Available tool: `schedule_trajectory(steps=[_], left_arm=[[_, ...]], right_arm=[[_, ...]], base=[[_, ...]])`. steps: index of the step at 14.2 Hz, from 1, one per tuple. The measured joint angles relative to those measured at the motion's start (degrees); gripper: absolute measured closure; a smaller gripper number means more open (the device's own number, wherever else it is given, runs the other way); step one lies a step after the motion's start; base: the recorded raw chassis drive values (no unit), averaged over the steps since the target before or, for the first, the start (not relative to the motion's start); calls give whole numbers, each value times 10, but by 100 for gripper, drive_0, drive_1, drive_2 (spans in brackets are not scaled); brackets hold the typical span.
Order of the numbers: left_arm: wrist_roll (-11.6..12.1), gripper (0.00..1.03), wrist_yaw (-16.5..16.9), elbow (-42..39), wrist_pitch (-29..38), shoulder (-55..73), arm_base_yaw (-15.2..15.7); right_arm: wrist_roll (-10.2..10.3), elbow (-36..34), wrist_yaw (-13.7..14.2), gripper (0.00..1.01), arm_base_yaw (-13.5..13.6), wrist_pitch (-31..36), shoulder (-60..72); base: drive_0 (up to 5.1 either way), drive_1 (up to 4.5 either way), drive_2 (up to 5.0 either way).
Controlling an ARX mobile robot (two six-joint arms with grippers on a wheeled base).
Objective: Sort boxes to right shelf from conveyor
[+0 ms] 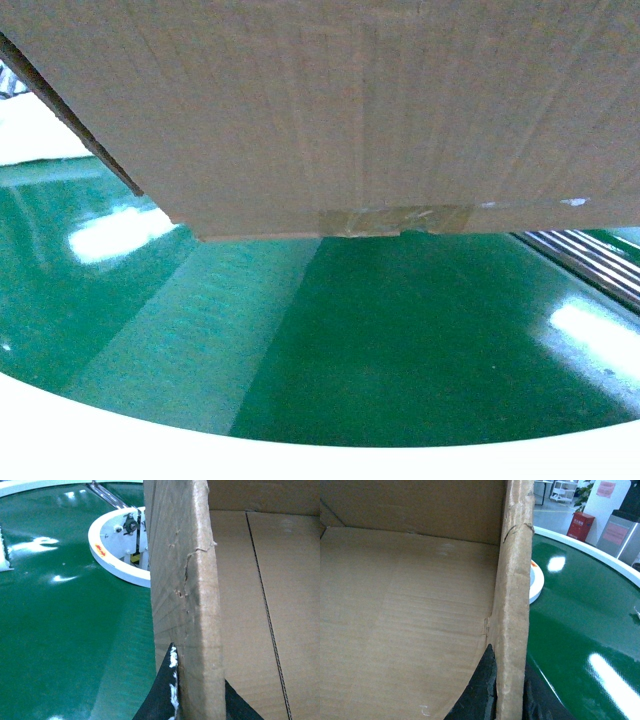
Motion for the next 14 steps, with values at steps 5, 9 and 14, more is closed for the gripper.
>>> schedule_trajectory(steps=[5, 9, 14], left_arm=[[0, 100, 0, 0, 0, -1, 0], [0, 100, -1, 0, 1, -1, 0], [0, 100, -1, 0, 2, -2, 0]], right_arm=[[0, 0, 0, 96, 0, -1, -1], [0, 0, 0, 96, 0, 1, -2], [0, 0, 0, 96, 0, 2, -2]], base=[[1, -411, 413], [4, -408, 417], [-2, -415, 412]])
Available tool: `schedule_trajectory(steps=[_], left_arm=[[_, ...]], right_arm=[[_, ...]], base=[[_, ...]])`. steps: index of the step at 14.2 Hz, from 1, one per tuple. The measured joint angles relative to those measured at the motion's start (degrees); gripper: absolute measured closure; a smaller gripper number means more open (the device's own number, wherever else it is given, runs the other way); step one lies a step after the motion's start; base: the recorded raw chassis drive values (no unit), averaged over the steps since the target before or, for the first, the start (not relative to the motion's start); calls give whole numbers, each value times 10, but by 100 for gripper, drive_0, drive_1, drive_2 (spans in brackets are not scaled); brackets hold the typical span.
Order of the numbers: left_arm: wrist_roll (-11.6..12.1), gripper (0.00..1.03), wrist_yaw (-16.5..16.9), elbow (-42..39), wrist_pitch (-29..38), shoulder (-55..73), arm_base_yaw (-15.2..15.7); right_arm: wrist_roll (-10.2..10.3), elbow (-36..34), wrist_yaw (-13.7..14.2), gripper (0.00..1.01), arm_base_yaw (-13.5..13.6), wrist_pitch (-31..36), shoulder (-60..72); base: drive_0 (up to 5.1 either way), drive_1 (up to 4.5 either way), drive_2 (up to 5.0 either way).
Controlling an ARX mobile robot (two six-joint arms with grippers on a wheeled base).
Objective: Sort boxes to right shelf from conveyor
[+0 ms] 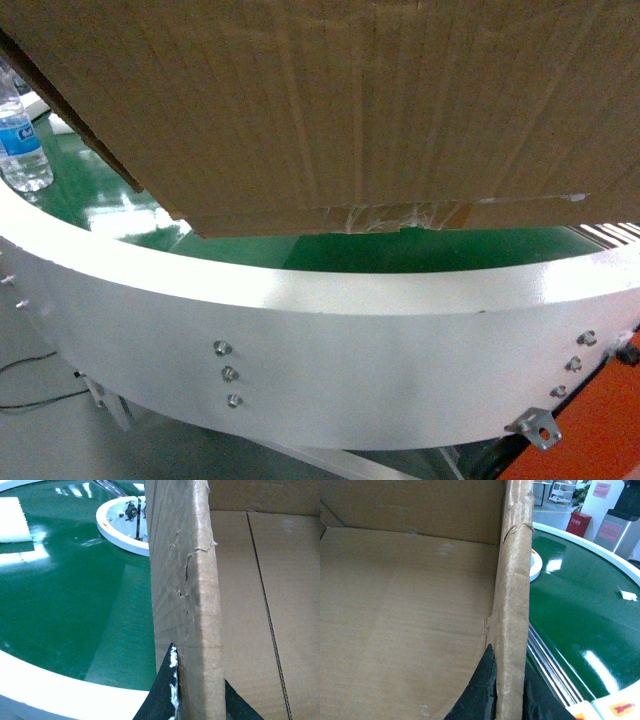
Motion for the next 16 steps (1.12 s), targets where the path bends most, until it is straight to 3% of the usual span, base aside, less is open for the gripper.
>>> schedule_trajectory(steps=[13, 16], left_arm=[[0, 100, 0, 0, -5, -1, 0], [0, 100, -2, 0, -3, -5, 0]], right_arm=[[0, 0, 0, 97, 0, -5, 0], [0, 0, 1, 97, 3, -1, -1]], base=[[-6, -419, 407], [-202, -202, -202]])
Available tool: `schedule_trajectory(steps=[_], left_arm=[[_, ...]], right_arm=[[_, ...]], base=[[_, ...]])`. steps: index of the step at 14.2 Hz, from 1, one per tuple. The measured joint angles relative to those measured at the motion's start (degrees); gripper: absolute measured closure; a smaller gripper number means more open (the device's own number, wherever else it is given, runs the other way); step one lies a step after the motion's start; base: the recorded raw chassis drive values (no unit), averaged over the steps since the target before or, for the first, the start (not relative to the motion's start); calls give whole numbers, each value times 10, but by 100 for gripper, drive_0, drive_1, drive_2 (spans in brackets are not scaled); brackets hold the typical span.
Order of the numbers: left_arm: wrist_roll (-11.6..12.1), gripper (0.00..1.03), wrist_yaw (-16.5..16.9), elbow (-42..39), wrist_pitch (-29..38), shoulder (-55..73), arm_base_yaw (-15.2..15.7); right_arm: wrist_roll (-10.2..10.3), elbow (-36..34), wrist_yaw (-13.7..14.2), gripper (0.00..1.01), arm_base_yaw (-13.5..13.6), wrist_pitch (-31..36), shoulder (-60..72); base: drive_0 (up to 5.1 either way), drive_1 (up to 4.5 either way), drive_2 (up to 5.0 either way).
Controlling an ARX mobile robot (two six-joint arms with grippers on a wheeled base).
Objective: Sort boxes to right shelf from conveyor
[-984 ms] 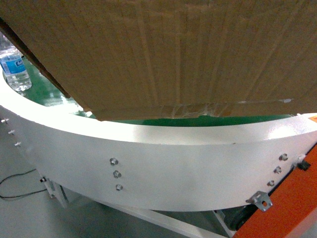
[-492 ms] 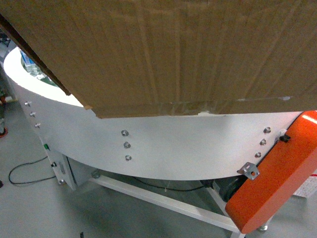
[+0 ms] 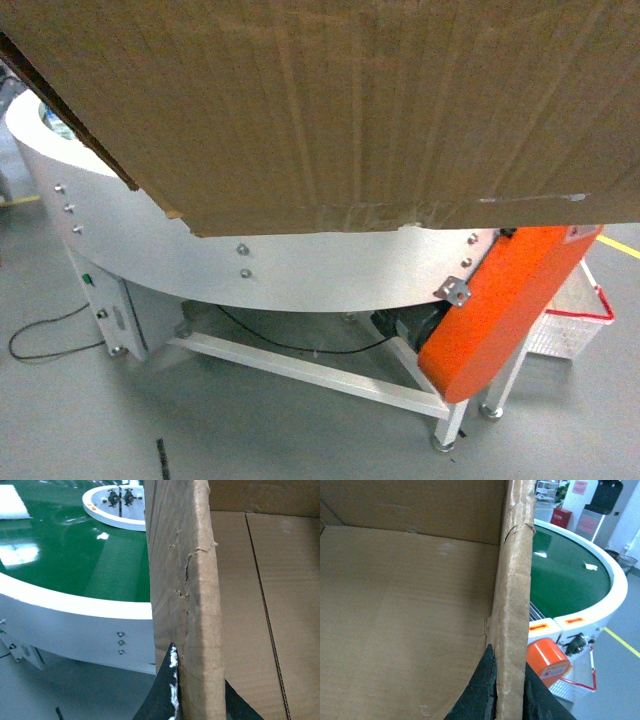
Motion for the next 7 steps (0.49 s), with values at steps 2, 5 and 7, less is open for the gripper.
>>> schedule_trajectory(steps=[2, 5, 7], left_arm=[[0, 100, 0, 0, -2, 0, 0], [0, 100, 0, 0, -1, 0, 0], [0, 100, 0, 0, -1, 0, 0]], right_arm=[[0, 0, 1, 97, 0, -2, 0], [0, 0, 1, 97, 0, -1, 0], [0, 0, 1, 97, 0, -1, 0]], base=[[-172, -172, -172], [-158, -158, -158], [-164, -164, -164]])
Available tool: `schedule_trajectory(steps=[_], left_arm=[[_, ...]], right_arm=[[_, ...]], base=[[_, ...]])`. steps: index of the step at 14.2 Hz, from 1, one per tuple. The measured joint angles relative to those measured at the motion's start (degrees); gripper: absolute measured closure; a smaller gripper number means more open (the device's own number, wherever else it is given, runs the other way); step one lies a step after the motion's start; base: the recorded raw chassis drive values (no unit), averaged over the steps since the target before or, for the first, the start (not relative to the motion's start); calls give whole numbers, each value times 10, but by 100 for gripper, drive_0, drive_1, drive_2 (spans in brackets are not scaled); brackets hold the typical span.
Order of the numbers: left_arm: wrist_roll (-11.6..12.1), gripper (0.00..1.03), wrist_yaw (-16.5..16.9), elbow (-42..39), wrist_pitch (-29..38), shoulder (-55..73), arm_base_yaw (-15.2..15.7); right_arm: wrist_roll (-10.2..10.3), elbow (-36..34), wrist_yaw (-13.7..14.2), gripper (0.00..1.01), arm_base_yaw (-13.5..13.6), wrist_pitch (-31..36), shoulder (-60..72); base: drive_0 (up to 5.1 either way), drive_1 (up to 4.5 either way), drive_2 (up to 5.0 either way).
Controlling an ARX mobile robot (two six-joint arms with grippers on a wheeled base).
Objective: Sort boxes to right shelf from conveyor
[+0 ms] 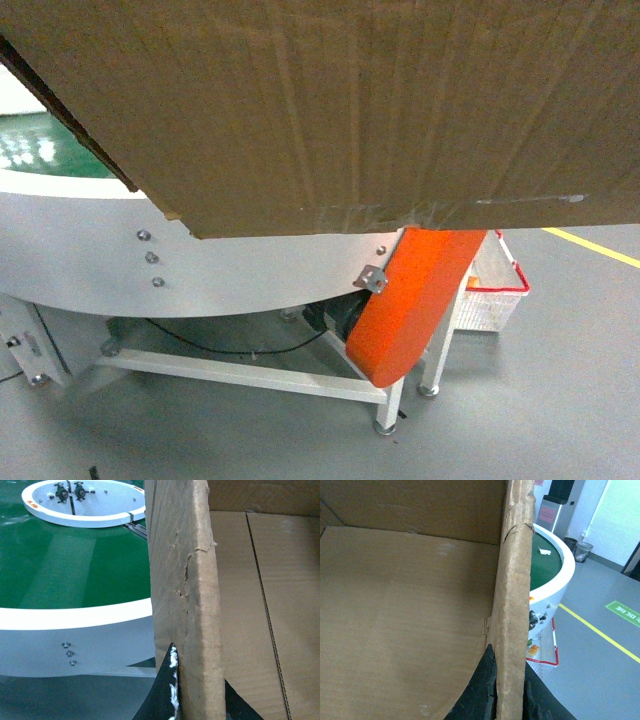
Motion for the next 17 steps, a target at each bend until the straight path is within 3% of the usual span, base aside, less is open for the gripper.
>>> schedule_trajectory(steps=[17], left_arm=[[0, 100, 0, 0, 0, 0, 0]], right_arm=[[0, 0, 0, 97, 0, 0, 0]], base=[[-158, -158, -158]])
